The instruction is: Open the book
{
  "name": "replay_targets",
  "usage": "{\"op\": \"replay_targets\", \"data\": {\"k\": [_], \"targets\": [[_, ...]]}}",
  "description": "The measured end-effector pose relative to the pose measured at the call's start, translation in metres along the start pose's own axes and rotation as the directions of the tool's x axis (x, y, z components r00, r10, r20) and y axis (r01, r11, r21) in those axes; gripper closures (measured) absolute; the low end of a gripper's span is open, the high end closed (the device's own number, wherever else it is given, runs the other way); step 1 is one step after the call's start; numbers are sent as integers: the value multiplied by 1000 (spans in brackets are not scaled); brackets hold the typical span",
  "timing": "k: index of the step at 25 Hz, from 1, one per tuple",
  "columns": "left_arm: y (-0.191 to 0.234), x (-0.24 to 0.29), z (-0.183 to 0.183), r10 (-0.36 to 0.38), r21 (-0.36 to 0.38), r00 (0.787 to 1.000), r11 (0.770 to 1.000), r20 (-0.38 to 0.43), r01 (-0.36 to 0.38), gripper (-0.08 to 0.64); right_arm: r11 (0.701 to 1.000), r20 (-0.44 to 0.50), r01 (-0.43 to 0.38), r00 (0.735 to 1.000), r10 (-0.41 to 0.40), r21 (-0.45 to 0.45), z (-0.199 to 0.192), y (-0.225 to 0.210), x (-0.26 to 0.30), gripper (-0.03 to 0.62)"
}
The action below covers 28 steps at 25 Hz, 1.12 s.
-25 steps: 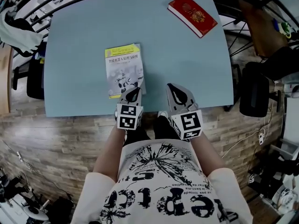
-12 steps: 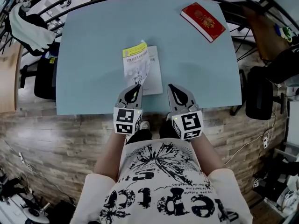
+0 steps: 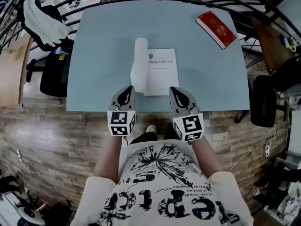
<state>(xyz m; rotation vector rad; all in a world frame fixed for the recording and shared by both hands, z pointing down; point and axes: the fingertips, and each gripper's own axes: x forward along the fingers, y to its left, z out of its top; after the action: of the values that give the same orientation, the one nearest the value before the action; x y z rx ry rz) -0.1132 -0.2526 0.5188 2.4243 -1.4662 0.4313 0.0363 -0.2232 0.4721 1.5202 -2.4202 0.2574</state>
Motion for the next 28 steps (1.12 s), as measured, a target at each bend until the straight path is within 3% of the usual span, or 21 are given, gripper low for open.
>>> {"op": "replay_targets", "data": {"k": [7, 16, 26, 28], "targets": [[51, -9, -51, 78, -58, 993, 995, -92, -84, 540, 999, -30, -33, 999, 32, -27, -5, 35, 17, 581], [94, -3, -124, 146, -151, 961, 971, -236, -184, 540, 998, -55, -54, 997, 53, -16, -25, 57, 26, 581], [101, 7, -146, 146, -150, 939, 968, -312, -200, 535, 998, -94, -61, 994, 59, -17, -43, 68, 24, 581], [99, 5, -147, 132, -166, 939, 967, -318, -192, 484, 998, -92, -55, 994, 53, -19, -43, 67, 20, 581]]}}
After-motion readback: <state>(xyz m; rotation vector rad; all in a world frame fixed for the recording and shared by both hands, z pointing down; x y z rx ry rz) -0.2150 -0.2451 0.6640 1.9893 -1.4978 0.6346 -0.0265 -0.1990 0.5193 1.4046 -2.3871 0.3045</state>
